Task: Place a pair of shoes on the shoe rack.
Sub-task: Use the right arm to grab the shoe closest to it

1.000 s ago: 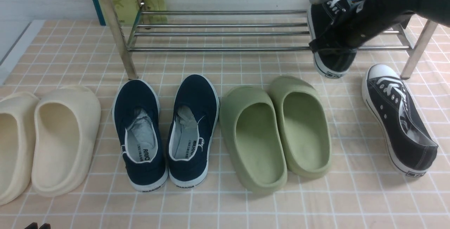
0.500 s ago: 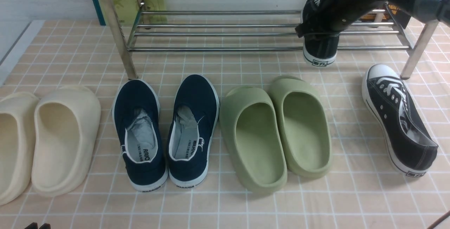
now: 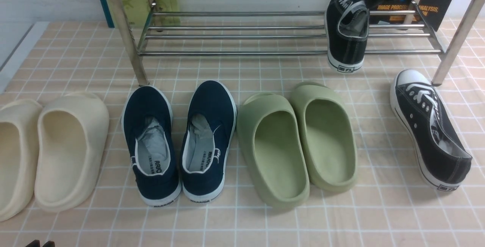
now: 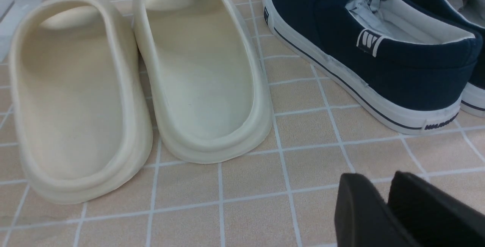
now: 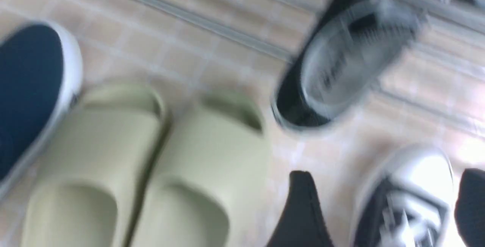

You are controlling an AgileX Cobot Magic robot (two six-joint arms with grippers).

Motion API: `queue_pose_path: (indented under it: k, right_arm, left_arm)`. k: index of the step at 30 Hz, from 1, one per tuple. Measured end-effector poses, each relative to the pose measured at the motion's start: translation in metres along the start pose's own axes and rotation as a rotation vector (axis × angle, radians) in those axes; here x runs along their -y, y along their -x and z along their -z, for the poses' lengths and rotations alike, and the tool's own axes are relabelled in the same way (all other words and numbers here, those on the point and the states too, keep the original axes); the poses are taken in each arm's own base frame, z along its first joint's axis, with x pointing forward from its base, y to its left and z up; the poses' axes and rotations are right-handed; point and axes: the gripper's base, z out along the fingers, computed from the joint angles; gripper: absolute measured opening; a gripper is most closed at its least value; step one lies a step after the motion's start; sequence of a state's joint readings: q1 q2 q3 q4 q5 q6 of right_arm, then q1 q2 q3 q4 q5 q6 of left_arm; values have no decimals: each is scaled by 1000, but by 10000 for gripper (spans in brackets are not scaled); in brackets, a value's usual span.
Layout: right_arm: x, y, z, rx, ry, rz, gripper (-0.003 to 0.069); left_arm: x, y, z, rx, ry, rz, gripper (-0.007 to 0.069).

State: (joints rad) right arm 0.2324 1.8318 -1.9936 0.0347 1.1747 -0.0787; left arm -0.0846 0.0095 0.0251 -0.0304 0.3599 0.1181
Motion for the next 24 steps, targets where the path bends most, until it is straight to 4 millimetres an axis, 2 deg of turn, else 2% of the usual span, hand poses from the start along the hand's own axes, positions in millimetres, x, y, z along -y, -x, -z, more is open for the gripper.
queue_pose_path:
  k: [1, 3, 6, 8, 10, 12, 13, 17, 19, 21, 24]
  right_arm:
    - [2, -6, 2, -34, -19, -10, 507]
    - [5, -24, -9, -133, -51, -25, 506]
    - [10, -65, -42, -311, -76, -63, 505]
    - [14, -101, -66, -416, -91, -117, 505]
    - [19, -121, -76, -459, -102, -148, 505]
    - [30, -155, -94, -471, -118, -205, 505]
    - [33, -163, -101, -447, -121, -225, 505]
    - [38, -180, -118, -368, -115, -268, 459]
    - [39, -182, -124, -345, -115, -266, 398]
    - [39, -181, -125, -330, -118, -261, 308]
    - [39, -180, -125, -321, -113, -253, 113]
  left_arm:
    - [0, 0, 0, 0, 0, 0, 158]
    - [0, 0, 0, 0, 0, 0, 160]
    - [0, 0, 0, 0, 0, 0, 163]
    - [0, 0, 0, 0, 0, 0, 164]
    - [0, 0, 0, 0, 0, 0, 165]
    - [0, 0, 0, 0, 0, 0, 165]
    - [0, 0, 0, 0, 0, 0, 165]
    - [0, 0, 0, 0, 0, 0, 168]
    - [0, 0, 0, 0, 0, 0, 169]
    - [0, 0, 0, 0, 0, 0, 171]
    - [0, 0, 0, 0, 0, 0, 175]
